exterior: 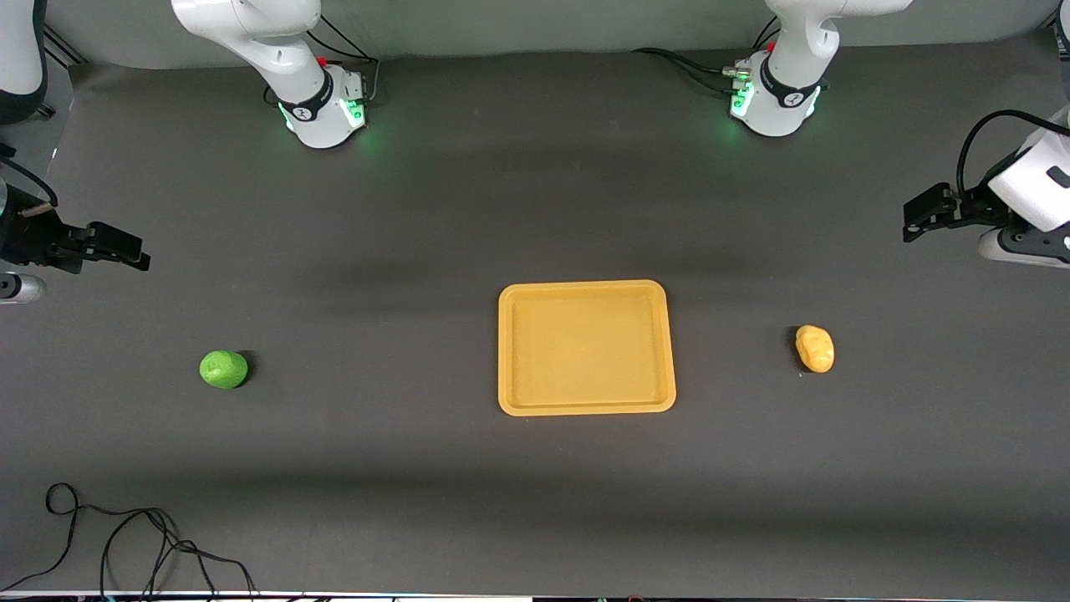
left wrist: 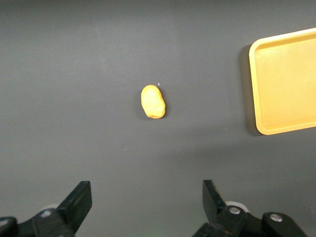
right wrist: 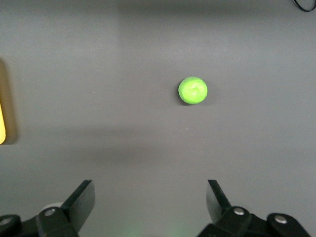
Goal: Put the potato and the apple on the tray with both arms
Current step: 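Move the left gripper toward the yellow potato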
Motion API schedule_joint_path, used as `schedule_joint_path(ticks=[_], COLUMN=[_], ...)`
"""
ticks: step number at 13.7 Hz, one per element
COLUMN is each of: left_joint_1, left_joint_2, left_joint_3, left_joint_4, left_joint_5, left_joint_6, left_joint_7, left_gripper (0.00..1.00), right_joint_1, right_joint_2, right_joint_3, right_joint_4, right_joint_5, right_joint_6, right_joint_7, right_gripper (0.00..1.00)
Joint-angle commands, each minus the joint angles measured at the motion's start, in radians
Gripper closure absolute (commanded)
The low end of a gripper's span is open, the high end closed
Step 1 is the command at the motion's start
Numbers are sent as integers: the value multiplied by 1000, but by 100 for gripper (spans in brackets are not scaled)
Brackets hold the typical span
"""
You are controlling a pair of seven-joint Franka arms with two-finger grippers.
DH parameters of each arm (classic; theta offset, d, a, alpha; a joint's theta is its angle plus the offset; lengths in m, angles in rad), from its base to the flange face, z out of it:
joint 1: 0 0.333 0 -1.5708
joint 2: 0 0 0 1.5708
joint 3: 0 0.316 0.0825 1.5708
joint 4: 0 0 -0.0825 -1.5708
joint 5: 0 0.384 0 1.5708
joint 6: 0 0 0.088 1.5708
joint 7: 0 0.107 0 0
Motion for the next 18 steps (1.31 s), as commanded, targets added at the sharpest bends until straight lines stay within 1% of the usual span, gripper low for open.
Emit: schedule_joint_path(ticks=[1, 6, 9, 11, 13, 14, 18], left_joint_1=[-11, -17, -14, -10, -6, -6, 13], left_joint_2=[2, -1, -8, -4, -8, -7, 65], left_joint_3=[10, 10, 10, 10, 13, 13, 13], left_joint_4=[12, 1, -43, -79, -181, -213, -234], left_joint_5=[-10, -10, -10, -10, -5, -2, 4], left_joint_6=[-9, -3, 47, 110, 243, 288, 345], left_joint_7=[14, 12, 14, 14, 15, 17, 38], left_gripper=[0, 0, 0, 0, 0, 0, 0], right_joint_1=[17, 16, 14, 12, 12, 12, 12], right_joint_2=[-7, -4, -4, -1, 1, -1, -2], right_joint_3=[-15, -15, -15, -16, -16, -18, -23], right_joint_4=[10, 5, 0, -3, -3, -3, -3], right_joint_5=[-2, 0, 0, 6, 15, 15, 15], right_joint_6=[-15, -15, -15, -15, -15, -15, -13], right_joint_7=[13, 12, 15, 24, 24, 24, 22], right_gripper=[0, 0, 0, 0, 0, 0, 0])
